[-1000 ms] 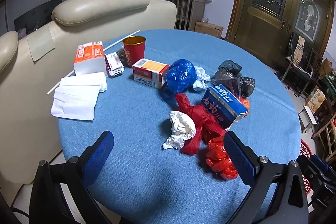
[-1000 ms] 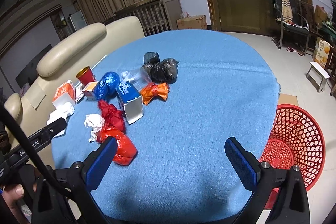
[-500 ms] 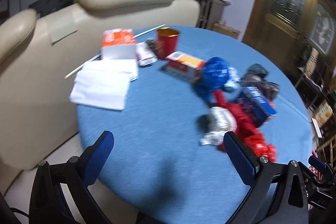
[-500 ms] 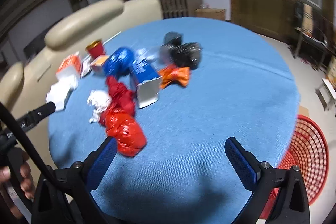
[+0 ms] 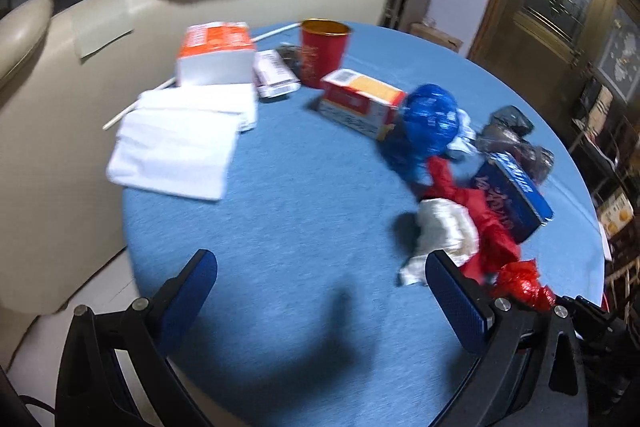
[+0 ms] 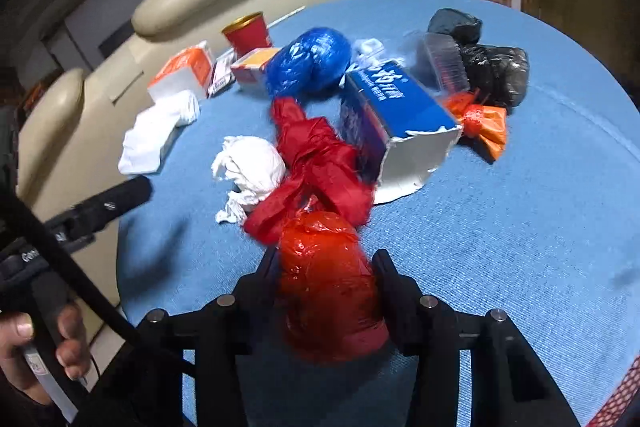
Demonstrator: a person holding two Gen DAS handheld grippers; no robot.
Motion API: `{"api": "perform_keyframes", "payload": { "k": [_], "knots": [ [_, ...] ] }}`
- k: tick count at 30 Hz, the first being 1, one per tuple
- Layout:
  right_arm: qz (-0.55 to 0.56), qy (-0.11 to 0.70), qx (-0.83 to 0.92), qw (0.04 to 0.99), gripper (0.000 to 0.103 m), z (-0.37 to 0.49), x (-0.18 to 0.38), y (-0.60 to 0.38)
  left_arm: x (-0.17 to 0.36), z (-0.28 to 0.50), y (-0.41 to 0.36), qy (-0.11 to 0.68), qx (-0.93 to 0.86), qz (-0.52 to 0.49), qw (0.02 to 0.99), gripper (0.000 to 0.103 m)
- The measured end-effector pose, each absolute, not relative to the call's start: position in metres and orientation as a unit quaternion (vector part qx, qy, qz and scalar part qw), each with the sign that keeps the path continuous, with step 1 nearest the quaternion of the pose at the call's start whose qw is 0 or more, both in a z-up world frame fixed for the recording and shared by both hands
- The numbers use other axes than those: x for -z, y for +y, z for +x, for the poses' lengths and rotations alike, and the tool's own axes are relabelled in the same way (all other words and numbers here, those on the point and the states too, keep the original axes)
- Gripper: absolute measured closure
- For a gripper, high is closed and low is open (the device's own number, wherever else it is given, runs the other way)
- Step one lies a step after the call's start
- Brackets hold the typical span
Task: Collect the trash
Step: 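Grasp the red plastic bag with the right tool while the left tool grasps white tissue, then carry both items to the red wastebasket and open both tools to drop them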
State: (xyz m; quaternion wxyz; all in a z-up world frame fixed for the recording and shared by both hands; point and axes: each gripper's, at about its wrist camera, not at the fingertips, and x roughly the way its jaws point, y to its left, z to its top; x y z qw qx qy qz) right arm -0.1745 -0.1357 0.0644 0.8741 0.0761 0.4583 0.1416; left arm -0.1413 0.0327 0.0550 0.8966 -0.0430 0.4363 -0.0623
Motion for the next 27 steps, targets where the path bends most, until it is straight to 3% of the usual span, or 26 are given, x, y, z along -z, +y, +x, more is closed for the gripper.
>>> {"api": "perform_keyframes", "payload": {
  "k": [11, 12, 13, 15, 27],
  "knots": [
    [0.16, 0.435, -0.115, 0.878, 0.054, -0.223, -0.075, -0.194, -0.032, -0.107, -0.041, 0.471, 0.107, -0.009, 0.876, 0.0],
    [0.167, 0.436, -0.109, 0.878, 0.054, -0.224, -0.074, -0.2, -0.029, -0.105, -0.044, 0.472, 0.111, -0.01, 0.874, 0.008],
    [0.172, 0.437, -0.105, 0.877, 0.054, -0.224, -0.073, -0.205, -0.028, -0.103, -0.045, 0.473, 0.119, -0.012, 0.873, 0.032],
    [0.184, 0.44, -0.096, 0.874, 0.054, -0.225, -0.069, -0.216, -0.022, -0.098, -0.047, 0.494, 0.147, -0.031, 0.857, 0.068],
    [0.225, 0.423, -0.098, 0.872, 0.054, -0.229, -0.064, -0.233, -0.076, -0.132, -0.013, 0.42, 0.122, -0.046, 0.898, 0.072]
  ]
}}
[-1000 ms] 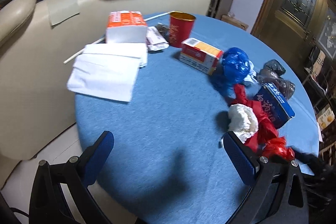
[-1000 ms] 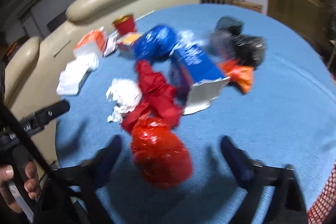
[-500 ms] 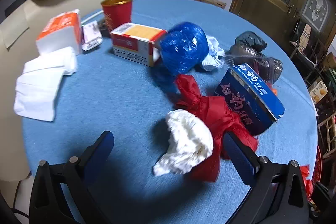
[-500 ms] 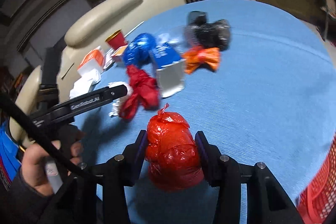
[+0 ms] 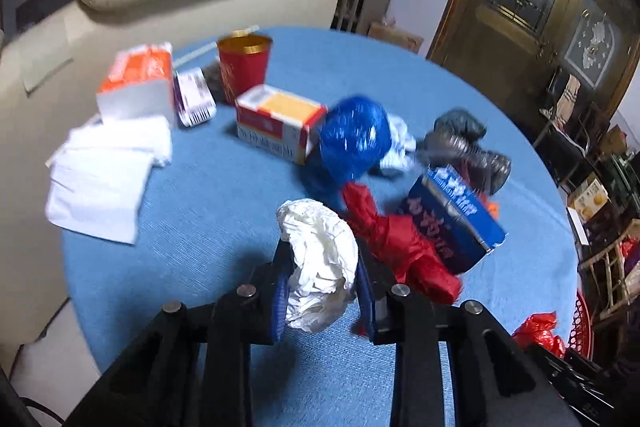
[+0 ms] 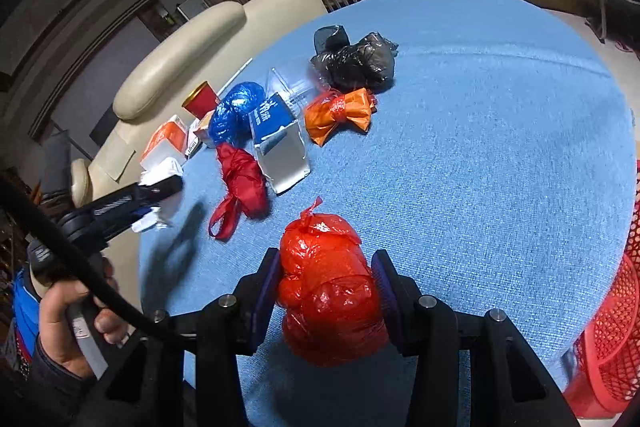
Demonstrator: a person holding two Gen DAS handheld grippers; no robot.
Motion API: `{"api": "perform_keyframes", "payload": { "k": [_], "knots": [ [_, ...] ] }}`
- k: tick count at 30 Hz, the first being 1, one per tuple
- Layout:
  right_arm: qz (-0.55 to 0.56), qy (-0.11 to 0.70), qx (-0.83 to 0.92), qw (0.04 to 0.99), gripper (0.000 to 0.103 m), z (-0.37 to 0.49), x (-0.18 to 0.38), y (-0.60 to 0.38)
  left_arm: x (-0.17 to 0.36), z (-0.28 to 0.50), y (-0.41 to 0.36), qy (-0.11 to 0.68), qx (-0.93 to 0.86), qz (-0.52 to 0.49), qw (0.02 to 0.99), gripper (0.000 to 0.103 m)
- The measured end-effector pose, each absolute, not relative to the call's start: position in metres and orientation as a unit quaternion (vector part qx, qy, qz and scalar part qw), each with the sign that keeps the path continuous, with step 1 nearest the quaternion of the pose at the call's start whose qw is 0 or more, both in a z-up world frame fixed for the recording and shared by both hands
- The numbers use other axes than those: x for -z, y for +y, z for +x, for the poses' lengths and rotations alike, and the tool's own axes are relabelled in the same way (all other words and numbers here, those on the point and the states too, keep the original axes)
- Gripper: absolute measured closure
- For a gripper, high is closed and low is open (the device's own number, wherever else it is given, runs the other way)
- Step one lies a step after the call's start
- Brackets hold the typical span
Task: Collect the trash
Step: 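Carry both items to the red wastebasket and open both tools to drop them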
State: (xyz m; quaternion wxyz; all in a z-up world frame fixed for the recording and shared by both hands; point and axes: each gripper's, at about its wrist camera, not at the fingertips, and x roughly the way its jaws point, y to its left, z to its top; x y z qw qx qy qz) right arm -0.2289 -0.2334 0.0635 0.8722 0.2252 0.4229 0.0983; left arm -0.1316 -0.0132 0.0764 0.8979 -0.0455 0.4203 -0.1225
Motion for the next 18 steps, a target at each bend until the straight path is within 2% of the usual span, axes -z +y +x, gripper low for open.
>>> {"api": "perform_keyframes", "payload": {
  "k": [7, 18],
  "knots": [
    [0.248, 0.393, -0.084, 0.881, 0.054, -0.246, -0.075, -0.253, -0.099, -0.15, -0.047, 0.396, 0.171, -0.021, 0.902, 0.072],
    [0.311, 0.336, 0.04, 0.888, 0.054, -0.315, -0.08, -0.351, -0.106, -0.2, -0.18, 0.391, 0.327, 0.049, 0.859, 0.072]
  ]
}}
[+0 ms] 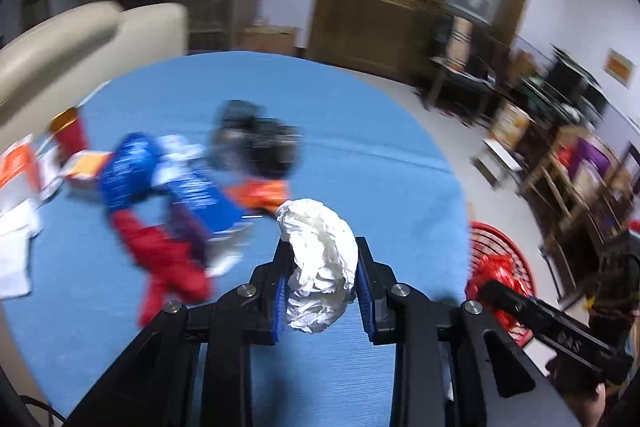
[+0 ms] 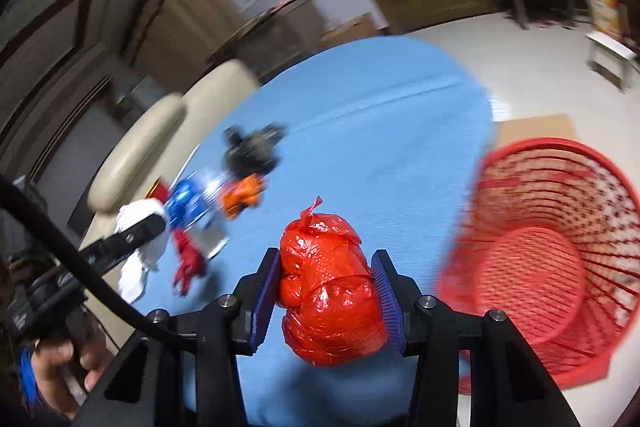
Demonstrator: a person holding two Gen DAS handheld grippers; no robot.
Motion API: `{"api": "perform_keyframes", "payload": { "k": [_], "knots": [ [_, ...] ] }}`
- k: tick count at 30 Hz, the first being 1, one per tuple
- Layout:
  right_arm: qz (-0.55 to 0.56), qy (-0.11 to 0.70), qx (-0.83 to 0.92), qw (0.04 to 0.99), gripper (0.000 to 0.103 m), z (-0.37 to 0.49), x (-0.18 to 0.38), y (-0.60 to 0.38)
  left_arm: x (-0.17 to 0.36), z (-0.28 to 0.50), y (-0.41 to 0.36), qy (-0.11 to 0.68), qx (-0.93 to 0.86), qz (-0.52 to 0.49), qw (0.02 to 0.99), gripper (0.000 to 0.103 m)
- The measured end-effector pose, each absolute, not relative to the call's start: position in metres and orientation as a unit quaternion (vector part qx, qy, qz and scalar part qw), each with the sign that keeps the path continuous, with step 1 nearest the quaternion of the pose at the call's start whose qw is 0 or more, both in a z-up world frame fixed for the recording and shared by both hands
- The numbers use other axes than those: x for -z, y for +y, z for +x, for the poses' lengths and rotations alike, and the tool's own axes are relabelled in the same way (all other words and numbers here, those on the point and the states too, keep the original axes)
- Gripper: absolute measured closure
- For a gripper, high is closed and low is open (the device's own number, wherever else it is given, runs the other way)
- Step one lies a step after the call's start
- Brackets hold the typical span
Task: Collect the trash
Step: 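Carry both items to the red wastebasket and open both tools to drop them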
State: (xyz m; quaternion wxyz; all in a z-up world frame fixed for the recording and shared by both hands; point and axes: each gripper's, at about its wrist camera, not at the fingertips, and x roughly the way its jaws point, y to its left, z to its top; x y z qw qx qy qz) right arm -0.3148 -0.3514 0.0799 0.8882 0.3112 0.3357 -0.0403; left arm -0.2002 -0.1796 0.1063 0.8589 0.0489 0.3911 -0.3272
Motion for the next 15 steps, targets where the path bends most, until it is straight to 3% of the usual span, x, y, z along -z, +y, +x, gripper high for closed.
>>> {"api": "perform_keyframes", "payload": {
  "k": [11, 14, 15],
  "knots": [
    [0.35, 0.306, 0.17, 0.869, 0.054, -0.377, -0.07, -0.449, -0.108, -0.241, -0.279, 0.384, 0.419, 0.097, 0.817, 0.072],
    [0.356, 0.319, 0.187, 0.858, 0.049, -0.381, -0.064, -0.466, -0.105, -0.249, -0.3, 0.386, 0.437, 0.109, 0.805, 0.072],
    [0.358, 0.328, 0.192, 0.853, 0.043, -0.379, -0.061, -0.469, -0.104, -0.252, -0.308, 0.387, 0.442, 0.114, 0.801, 0.072]
  ]
}}
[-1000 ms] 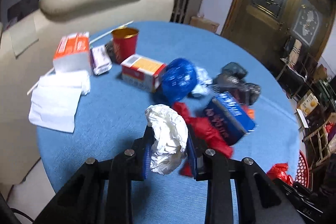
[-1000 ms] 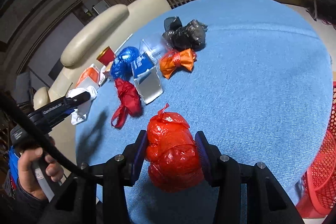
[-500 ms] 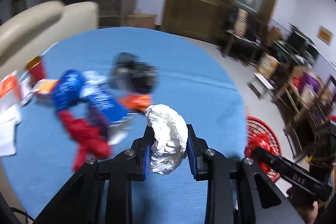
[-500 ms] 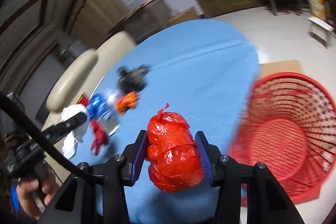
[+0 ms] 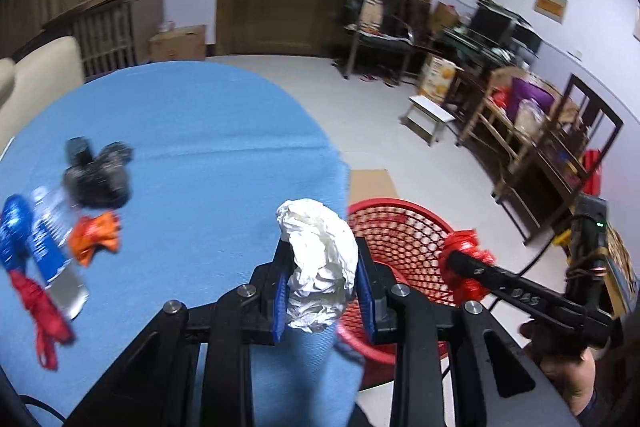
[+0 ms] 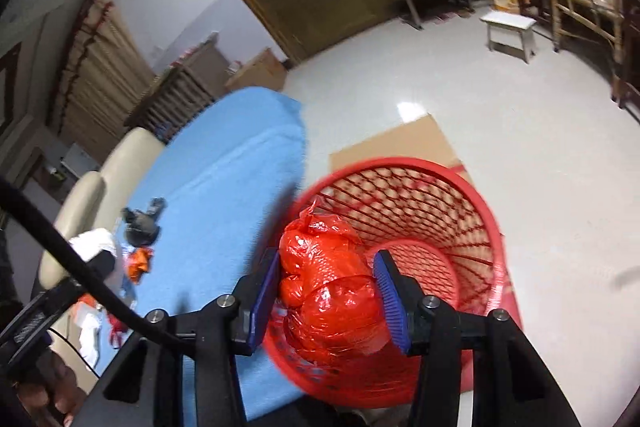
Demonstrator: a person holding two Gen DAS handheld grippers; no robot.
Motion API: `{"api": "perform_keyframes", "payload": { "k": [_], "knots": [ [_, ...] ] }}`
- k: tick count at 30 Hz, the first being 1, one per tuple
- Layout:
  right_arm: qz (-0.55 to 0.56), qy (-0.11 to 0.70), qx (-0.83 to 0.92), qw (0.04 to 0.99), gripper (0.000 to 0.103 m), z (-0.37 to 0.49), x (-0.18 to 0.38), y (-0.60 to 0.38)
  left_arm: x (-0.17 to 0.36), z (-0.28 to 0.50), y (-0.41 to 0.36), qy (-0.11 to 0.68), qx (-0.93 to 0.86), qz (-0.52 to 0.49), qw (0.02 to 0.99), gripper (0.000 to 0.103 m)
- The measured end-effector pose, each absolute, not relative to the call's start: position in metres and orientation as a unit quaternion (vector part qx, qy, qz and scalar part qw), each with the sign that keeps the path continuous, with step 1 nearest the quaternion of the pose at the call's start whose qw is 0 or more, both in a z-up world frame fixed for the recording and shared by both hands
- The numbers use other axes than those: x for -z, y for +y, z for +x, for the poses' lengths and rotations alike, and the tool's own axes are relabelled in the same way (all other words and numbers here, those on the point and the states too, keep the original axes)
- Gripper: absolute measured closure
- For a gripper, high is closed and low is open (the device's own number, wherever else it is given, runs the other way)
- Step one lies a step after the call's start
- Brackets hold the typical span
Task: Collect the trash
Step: 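Carry both items to the red wastebasket and open both tools to drop them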
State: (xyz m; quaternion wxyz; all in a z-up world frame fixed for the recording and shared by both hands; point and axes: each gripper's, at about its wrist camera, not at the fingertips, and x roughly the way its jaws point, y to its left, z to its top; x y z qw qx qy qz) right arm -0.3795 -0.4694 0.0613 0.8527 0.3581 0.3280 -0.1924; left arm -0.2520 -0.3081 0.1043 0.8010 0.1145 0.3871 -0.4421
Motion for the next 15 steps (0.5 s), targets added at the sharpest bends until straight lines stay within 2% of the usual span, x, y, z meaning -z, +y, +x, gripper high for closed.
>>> {"api": "perform_keyframes", "payload": {
  "k": [1, 3, 8, 15],
  "knots": [
    [0.366, 0.34, 0.197, 0.844, 0.034, -0.378, -0.056, -0.475, -0.103, -0.255, -0.313, 0.388, 0.446, 0.119, 0.798, 0.072],
    [0.379, 0.348, 0.206, 0.832, 0.029, -0.382, -0.048, -0.48, -0.099, -0.261, -0.327, 0.392, 0.456, 0.13, 0.788, 0.072],
    [0.397, 0.332, 0.227, 0.825, 0.029, -0.398, -0.042, -0.489, -0.094, -0.273, -0.349, 0.394, 0.473, 0.146, 0.775, 0.072],
    [0.403, 0.286, 0.264, 0.828, 0.029, -0.422, -0.062, -0.502, -0.09, -0.283, -0.37, 0.398, 0.496, 0.148, 0.758, 0.072]
  ]
}}
